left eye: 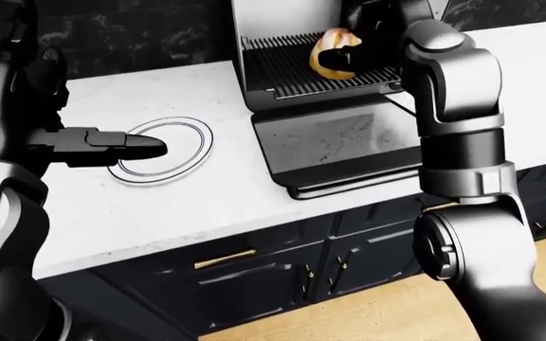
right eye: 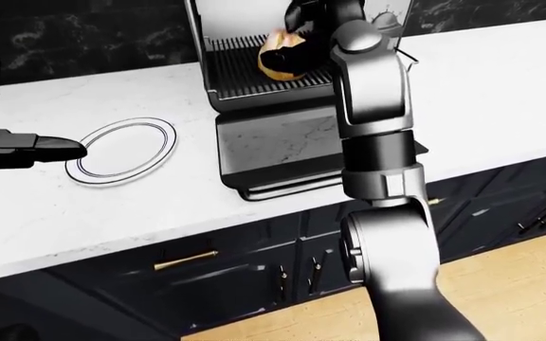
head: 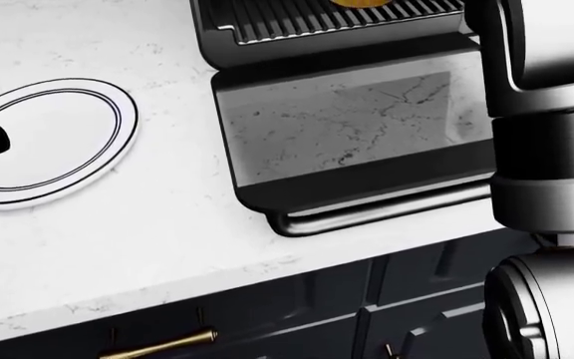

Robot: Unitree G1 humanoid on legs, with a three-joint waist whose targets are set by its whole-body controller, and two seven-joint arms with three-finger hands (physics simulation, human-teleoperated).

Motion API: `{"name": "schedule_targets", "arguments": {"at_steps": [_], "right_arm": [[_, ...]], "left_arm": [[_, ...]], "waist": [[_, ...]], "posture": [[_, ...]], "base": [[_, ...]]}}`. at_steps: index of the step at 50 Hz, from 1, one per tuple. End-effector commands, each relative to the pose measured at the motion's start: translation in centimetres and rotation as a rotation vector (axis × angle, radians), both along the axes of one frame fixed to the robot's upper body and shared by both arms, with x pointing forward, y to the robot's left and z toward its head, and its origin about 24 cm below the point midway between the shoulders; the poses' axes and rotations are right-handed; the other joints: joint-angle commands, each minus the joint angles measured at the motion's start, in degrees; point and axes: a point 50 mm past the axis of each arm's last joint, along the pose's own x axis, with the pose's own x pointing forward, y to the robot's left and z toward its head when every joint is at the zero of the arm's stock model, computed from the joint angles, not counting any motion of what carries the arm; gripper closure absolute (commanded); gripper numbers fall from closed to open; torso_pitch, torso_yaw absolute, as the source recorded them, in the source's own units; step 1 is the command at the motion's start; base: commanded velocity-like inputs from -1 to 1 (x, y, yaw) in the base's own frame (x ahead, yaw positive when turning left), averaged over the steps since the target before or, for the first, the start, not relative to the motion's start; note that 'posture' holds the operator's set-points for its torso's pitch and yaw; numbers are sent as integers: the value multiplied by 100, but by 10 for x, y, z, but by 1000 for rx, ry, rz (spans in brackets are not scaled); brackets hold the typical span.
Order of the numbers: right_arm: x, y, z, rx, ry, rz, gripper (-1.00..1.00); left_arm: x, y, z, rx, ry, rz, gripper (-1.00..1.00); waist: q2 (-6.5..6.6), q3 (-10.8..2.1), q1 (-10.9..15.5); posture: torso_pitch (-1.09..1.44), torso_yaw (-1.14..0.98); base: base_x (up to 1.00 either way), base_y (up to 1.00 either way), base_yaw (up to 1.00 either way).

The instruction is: Pick the bread from the rack and place it on the plate on the counter.

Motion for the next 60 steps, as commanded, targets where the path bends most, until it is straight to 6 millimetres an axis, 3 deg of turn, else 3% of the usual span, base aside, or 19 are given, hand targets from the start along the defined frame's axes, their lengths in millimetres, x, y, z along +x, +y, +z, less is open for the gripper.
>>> {"name": "schedule_targets", "arguments": {"at_steps": [1, 20, 30, 60], "right_arm": [[-11, 2, 29, -3, -108, 7, 100], [-47, 21, 70, -13, -194, 73, 100], [-64, 43, 89, -22, -224, 155, 100], [-73, 76, 115, -23, -259, 266, 100]], "left_arm": [[-6, 0, 11, 18, -73, 11, -100], [-5, 0, 10, 11, -70, 12, -100], [-4, 0, 9, -19, -56, 13, -100], [-9, 3, 9, -46, -72, 9, -100]], "waist": [[14, -167, 2], [39, -116, -5], [66, -100, 16], [102, -106, 521]], "posture": [[0, 0], [0, 0], [0, 3], [0, 17]], "base": [[0, 0, 0], [0, 0, 0], [0, 0, 0], [0, 0, 0]]}}
